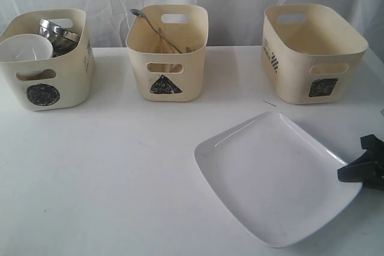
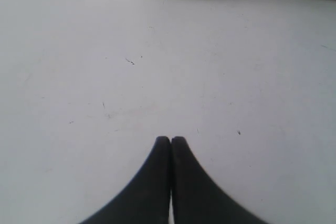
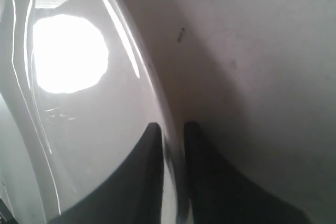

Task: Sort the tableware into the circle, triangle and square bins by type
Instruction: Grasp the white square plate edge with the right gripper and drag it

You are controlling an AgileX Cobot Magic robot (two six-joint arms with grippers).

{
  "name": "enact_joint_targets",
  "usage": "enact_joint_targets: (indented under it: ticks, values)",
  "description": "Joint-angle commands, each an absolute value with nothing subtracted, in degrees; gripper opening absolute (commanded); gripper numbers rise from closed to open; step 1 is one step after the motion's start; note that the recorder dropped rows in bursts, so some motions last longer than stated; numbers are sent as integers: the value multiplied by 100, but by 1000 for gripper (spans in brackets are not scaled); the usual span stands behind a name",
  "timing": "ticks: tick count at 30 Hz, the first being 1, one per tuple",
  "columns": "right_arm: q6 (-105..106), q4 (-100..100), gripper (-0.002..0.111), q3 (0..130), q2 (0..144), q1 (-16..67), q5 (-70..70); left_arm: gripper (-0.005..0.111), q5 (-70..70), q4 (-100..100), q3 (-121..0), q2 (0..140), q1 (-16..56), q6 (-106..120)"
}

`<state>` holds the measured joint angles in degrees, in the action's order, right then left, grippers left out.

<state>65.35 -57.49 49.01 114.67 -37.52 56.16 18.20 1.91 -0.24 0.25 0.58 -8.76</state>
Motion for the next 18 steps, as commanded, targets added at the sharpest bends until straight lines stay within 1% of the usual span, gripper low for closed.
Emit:
enact_joint_targets:
  ticks: [1, 6, 10, 13, 15, 18]
  values:
    - [6441, -5304, 0, 4862, 11542, -3707, 5154, 0, 2003, 251, 0, 0, 69, -861]
    - [6384, -5556, 0, 4862, 11542, -3707, 5762, 0, 2003, 251, 0, 0, 69, -861]
    - [6682, -6330, 0, 4862, 11542, -3707, 6969, 0, 2003, 251, 0, 0, 69, -861]
    - [6731, -6672, 0, 4862, 11508, -3695, 6996, 0, 2003, 251, 0, 0, 69, -861]
    - [6532, -6444, 0, 4862, 11388, -3609, 6996, 0, 2003, 251, 0, 0, 69, -861]
    - [6017, -6049, 0, 4862, 11096, -3243, 6996, 0, 2003, 251, 0, 0, 69, -861]
